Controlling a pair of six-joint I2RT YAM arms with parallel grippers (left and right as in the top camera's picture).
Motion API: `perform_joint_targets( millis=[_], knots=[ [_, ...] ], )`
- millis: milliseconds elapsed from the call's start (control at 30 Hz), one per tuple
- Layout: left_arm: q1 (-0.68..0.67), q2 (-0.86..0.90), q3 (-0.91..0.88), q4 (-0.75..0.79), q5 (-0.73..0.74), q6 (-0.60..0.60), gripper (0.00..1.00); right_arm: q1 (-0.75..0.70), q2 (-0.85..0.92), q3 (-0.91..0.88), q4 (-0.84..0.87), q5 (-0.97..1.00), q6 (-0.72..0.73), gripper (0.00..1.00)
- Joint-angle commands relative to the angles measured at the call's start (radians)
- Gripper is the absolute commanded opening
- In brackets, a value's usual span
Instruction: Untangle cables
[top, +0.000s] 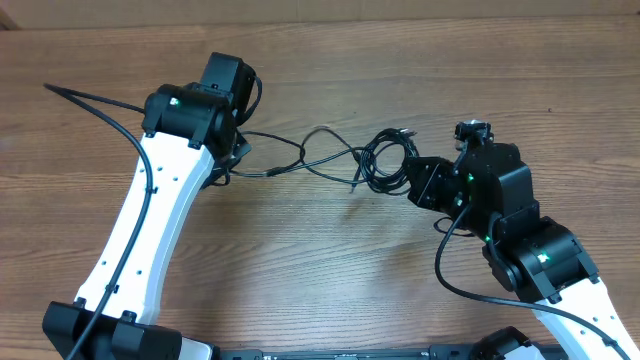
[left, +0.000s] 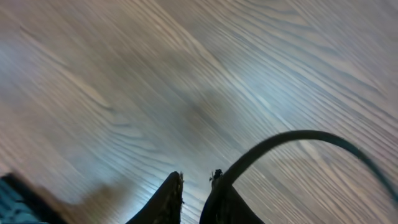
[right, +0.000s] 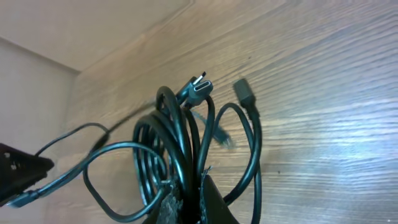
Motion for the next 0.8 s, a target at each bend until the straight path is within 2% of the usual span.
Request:
perform_joint_targets(
  millis=[0, 67, 133, 233, 333, 367, 467, 533, 667, 767],
  knots=[
    [0.005, -0.012, 0.016, 0.085, 0.275, 0.248, 0.2, -0.008, -0.01, 0.026, 0.013, 0.029, -0.01, 0.04],
    [0.005, -0.012, 0.016, 0.143, 0.454, 0.411, 0.23, -0.008, -0.01, 0.026, 0.014, 0.033, -0.01, 0.04],
    [0.005, -0.012, 0.016, 0.174, 0.58, 0.5, 0.26, -0.008, -0.01, 0.026, 0.014, 0.034, -0.01, 0.04],
    [0.005, -0.012, 0.016, 0.199, 0.695, 0.572, 0.56, -0.008, -0.01, 0.026, 0.016, 0.031, -0.01, 0.04],
    [0.005, -0.012, 0.016, 0.218, 0.825, 0.671, 0.77, -0.008, -0.01, 0.026, 0.016, 0.01, -0.01, 0.04],
    [0.004, -0.012, 0.016, 0.222, 0.915, 0.731, 0.85, -0.008, -0.01, 0.026, 0.019, -0.02, -0.008, 0.04],
    [-0.017, -0.012, 0.016, 0.233, 1.046, 0.853, 0.98, -0.008, -0.01, 0.026, 0.039, -0.061, 0.013, 0.04],
    [-0.043, -0.012, 0.016, 0.235, 1.022, 0.887, 1.0, -0.008, -0.01, 0.026, 0.066, -0.101, 0.017, 0.04],
    [-0.108, -0.002, 0.016, 0.235, 0.82, 0.886, 1.0, -0.008, -0.01, 0.026, 0.132, -0.184, 0.034, 0.04],
    [-0.152, 0.013, 0.016, 0.236, 0.753, 0.887, 1.0, -0.008, -0.01, 0.026, 0.142, -0.208, 0.063, 0.04]
  ],
)
